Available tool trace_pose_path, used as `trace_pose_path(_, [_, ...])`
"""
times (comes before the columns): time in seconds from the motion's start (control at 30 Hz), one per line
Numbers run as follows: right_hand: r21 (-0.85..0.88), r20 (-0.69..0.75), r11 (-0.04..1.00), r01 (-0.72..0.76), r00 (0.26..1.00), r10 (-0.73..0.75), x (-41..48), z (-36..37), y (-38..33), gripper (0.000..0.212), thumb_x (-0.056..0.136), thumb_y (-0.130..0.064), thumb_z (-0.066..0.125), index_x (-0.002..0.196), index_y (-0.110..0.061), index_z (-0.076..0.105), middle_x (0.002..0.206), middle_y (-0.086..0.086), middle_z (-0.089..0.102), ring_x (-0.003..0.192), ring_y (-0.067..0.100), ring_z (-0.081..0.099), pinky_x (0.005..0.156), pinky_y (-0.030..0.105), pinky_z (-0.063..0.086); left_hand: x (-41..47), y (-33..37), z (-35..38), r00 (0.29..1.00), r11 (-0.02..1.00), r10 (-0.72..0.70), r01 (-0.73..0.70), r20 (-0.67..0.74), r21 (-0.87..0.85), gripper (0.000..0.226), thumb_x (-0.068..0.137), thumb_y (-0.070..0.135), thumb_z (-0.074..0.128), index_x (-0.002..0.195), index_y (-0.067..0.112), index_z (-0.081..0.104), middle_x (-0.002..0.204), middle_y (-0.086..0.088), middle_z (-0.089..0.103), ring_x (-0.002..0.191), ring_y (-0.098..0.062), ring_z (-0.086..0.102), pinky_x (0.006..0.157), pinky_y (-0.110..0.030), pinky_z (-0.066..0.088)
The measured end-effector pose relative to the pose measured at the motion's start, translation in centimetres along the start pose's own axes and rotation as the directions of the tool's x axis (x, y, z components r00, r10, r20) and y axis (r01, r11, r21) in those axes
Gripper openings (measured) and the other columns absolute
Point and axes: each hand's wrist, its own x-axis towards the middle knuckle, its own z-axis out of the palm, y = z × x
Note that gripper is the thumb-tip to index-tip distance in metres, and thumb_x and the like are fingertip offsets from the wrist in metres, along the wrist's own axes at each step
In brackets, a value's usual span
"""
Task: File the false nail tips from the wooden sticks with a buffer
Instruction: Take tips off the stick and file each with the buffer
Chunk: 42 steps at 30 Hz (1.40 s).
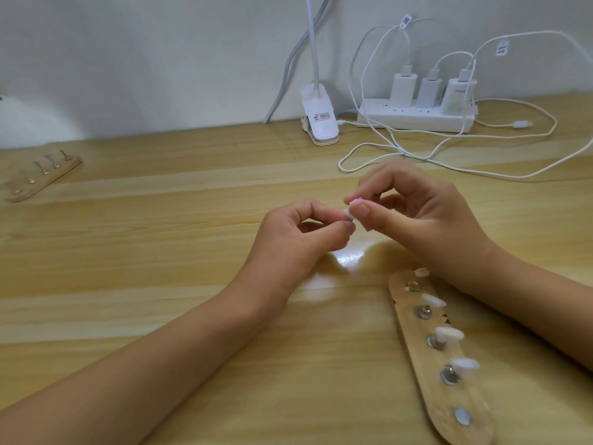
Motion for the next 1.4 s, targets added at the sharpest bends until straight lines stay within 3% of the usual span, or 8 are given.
trace_pose_path(0.2, [0.096, -0.074, 0.989, -0.112, 0.990, 0.119, 0.5, -0.4, 0.2, 0.027, 0.088, -0.030, 0.068, 0.085, -0.004, 0.065, 0.072, 0.002, 0.062, 0.070, 0.011, 0.058, 0.070, 0.024, 0.050, 0.0, 0.0, 0.1, 0.999, 1.000, -0.010, 0.009, -0.037, -0.026, 0.004, 0.070, 0.028, 0.074, 0.070, 0.030, 0.071, 0.073, 0.008, 0.072, 0.067, -0.005, 0.065, 0.074, -0.028, 0.051])
trace_pose_path(0.4, [0.359, -0.222, 0.891, -0.277, 0.902, 0.370, 1.5, -1.6, 0.8, 0.029, 0.081, -0.051, 0.062, 0.079, -0.022, 0.068, 0.074, -0.012, 0.065, 0.069, 0.000, 0.059, 0.066, 0.018, 0.051, -0.9, 1.0, 0.6, 0.990, 0.989, 0.140, -0.140, -0.020, -0.049, 0.020, 0.077, 0.015, 0.079, 0.071, 0.028, 0.065, 0.073, 0.007, 0.064, 0.066, -0.007, 0.057, 0.061, -0.018, 0.048])
trace_pose_path(0.5, [0.418, -0.266, 0.842, -0.341, 0.840, 0.472, 1.9, -2.2, 1.4, 0.027, 0.090, -0.046, 0.060, 0.080, -0.022, 0.069, 0.070, -0.014, 0.066, 0.064, -0.003, 0.058, 0.061, 0.015, 0.048, -3.5, 2.5, 1.5, 0.793, 0.780, 0.594, -0.609, 0.136, 0.142, 0.013, 0.082, 0.020, 0.075, 0.083, 0.028, 0.065, 0.077, 0.004, 0.055, 0.069, -0.010, 0.049, 0.067, -0.021, 0.040])
trace_pose_path(0.6, [0.444, -0.266, 0.823, -0.354, 0.825, 0.498, 1.9, -2.3, 1.5, 0.027, 0.095, -0.041, 0.058, 0.077, -0.023, 0.069, 0.072, -0.014, 0.067, 0.064, -0.002, 0.058, 0.060, 0.015, 0.048, -6.7, 2.7, 3.5, 0.566, 0.544, 0.726, -0.820, 0.391, 0.177, 0.009, 0.086, 0.019, 0.073, 0.078, 0.021, 0.071, 0.069, 0.004, 0.056, 0.064, -0.010, 0.044, 0.068, -0.017, 0.035])
trace_pose_path(0.83, [0.427, -0.237, 0.815, -0.391, 0.821, 0.519, 1.8, -2.3, 1.3, 0.026, 0.095, -0.042, 0.058, 0.085, -0.021, 0.069, 0.070, -0.013, 0.065, 0.066, -0.001, 0.059, 0.064, 0.016, 0.048, -7.3, 0.5, 4.1, 0.497, 0.342, 0.620, -0.867, 0.606, 0.362, 0.025, 0.089, 0.031, 0.068, 0.066, 0.022, 0.072, 0.062, 0.006, 0.053, 0.078, -0.001, 0.020, 0.080, -0.002, 0.020])
trace_pose_path(1.0, [0.421, -0.236, 0.814, -0.401, 0.818, 0.525, 1.9, -2.3, 1.3, 0.025, 0.095, -0.043, 0.058, 0.084, -0.023, 0.070, 0.072, -0.013, 0.066, 0.066, 0.000, 0.059, 0.067, 0.017, 0.049, -5.9, 0.8, 2.8, 0.515, 0.384, 0.529, -0.854, 0.674, 0.351, 0.017, 0.084, 0.030, 0.075, 0.070, 0.021, 0.075, 0.061, 0.009, 0.053, 0.069, -0.002, 0.024, 0.064, -0.012, 0.025])
trace_pose_path(1.2, [0.486, -0.261, 0.792, -0.368, 0.804, 0.534, 2.0, -2.3, 1.3, 0.027, 0.097, -0.042, 0.056, 0.087, -0.019, 0.067, 0.070, -0.017, 0.067, 0.062, -0.002, 0.058, 0.059, 0.015, 0.049, -3.1, 0.7, 1.6, 0.869, 0.655, 0.364, -0.495, 0.335, 0.571, 0.007, 0.083, 0.033, 0.067, 0.082, 0.027, 0.065, 0.069, 0.013, 0.045, 0.071, -0.001, 0.046, 0.067, -0.014, 0.034])
trace_pose_path(1.4, [0.559, -0.275, 0.766, -0.316, 0.801, 0.531, 1.9, -2.3, 1.3, 0.025, 0.099, -0.040, 0.054, 0.091, -0.018, 0.063, 0.072, -0.009, 0.066, 0.066, 0.005, 0.064, 0.057, 0.020, 0.051, -2.1, 0.6, 2.9, 0.923, 0.766, 0.178, -0.348, 0.342, 0.541, 0.020, 0.077, 0.042, 0.071, 0.097, 0.038, 0.071, 0.090, 0.017, 0.056, 0.099, -0.002, 0.045, 0.074, -0.009, 0.031])
